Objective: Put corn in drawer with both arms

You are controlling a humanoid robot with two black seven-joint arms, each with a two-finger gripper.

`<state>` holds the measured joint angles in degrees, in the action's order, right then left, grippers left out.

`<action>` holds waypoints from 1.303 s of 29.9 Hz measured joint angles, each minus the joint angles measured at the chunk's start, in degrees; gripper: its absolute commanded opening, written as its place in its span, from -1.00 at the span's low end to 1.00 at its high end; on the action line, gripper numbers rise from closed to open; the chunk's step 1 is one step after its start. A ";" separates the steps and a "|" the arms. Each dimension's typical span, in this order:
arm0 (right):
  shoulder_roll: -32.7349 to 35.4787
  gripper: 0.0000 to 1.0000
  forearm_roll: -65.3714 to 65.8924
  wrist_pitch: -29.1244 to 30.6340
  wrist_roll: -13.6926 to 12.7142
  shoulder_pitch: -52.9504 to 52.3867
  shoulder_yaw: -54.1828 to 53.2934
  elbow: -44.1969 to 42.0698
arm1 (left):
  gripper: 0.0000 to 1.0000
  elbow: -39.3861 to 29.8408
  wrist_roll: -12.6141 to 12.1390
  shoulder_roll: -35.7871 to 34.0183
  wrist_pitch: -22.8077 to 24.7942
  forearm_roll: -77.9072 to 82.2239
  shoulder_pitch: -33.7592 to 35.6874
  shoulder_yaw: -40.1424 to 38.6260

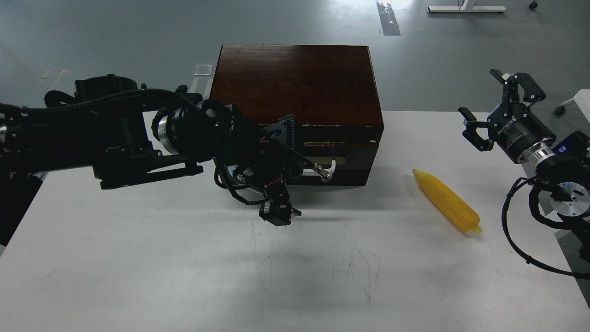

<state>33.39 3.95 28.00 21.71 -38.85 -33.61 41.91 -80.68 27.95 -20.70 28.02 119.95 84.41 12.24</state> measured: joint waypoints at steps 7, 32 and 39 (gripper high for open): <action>0.01 1.00 0.00 0.00 0.01 0.10 -0.05 0.03 | 0.98 -5.67 0.39 -0.91 -0.09 -0.37 0.47 0.07; 1.08 1.00 0.00 0.00 0.00 0.19 -0.16 0.16 | 0.98 -12.22 0.04 -5.97 -0.01 -11.99 5.06 -5.11; 1.55 1.00 0.00 0.00 0.00 0.20 -0.49 0.12 | 0.98 -9.80 0.03 -10.61 -0.01 -39.04 3.48 -13.91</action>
<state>34.94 3.96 28.00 21.71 -38.65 -34.09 42.03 -90.47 27.99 -31.30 28.00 80.91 87.88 -1.67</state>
